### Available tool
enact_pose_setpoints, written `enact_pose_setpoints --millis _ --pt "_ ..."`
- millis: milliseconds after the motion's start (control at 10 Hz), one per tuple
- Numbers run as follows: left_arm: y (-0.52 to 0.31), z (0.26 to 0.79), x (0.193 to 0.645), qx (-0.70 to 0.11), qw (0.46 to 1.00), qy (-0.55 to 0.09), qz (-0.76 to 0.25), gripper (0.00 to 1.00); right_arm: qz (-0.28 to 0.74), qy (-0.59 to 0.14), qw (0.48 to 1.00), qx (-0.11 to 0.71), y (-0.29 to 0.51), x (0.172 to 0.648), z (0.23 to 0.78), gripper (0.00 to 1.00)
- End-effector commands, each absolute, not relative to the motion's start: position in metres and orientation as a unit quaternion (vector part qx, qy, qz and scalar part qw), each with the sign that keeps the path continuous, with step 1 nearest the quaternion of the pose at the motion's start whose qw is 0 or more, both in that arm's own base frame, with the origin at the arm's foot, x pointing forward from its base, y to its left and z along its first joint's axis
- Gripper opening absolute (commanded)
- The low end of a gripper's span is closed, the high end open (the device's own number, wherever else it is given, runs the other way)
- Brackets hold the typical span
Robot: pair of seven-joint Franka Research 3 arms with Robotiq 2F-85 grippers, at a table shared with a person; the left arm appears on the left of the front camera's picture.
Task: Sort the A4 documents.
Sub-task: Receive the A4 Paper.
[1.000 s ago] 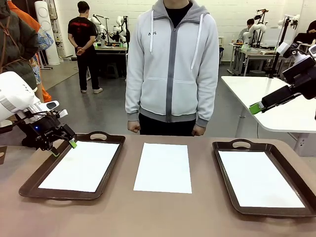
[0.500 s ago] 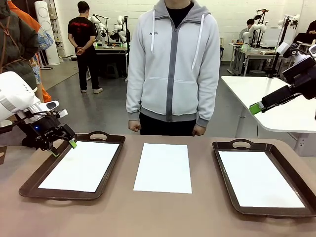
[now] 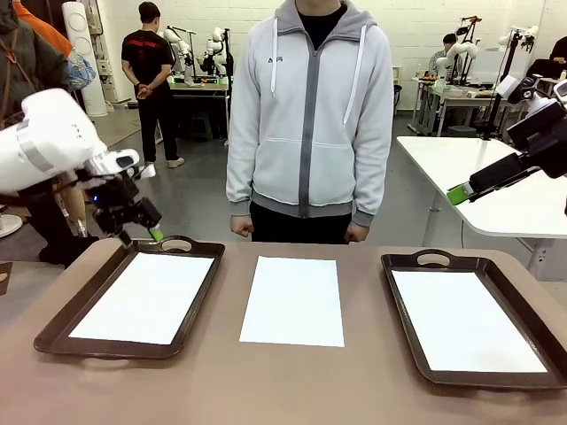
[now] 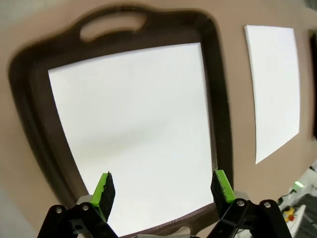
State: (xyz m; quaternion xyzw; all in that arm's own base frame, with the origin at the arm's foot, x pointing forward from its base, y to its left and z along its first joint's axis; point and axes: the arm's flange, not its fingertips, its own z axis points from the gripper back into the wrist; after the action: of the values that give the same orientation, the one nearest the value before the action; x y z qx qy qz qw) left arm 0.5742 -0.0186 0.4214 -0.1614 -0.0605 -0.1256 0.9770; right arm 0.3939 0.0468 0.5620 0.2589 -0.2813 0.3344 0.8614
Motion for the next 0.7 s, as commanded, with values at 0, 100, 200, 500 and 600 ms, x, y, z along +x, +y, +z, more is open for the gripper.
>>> enact_pose_setpoints --millis 0,100,200,500,600 --pt "-0.003 0.453 0.551 -0.137 0.965 -0.134 -0.177 1.00 0.334 -0.280 0.862 0.260 0.047 0.394 0.561 1.00" --pt "0.002 0.473 0.536 -0.188 0.942 -0.157 -0.231 1.00 0.334 -0.280 0.862 0.260 0.047 0.394 0.561 1.00" --pt "0.012 0.492 0.520 -0.220 0.918 -0.201 -0.261 1.00 0.334 -0.280 0.862 0.260 0.047 0.394 0.561 1.00" --pt "0.010 0.534 0.453 -0.231 0.860 -0.291 -0.349 1.00 0.334 -0.280 0.862 0.260 0.047 0.394 0.561 1.00" --pt "0.008 0.546 0.429 -0.225 0.837 -0.322 -0.381 1.00 0.334 -0.280 0.862 0.260 0.047 0.394 0.561 1.00"
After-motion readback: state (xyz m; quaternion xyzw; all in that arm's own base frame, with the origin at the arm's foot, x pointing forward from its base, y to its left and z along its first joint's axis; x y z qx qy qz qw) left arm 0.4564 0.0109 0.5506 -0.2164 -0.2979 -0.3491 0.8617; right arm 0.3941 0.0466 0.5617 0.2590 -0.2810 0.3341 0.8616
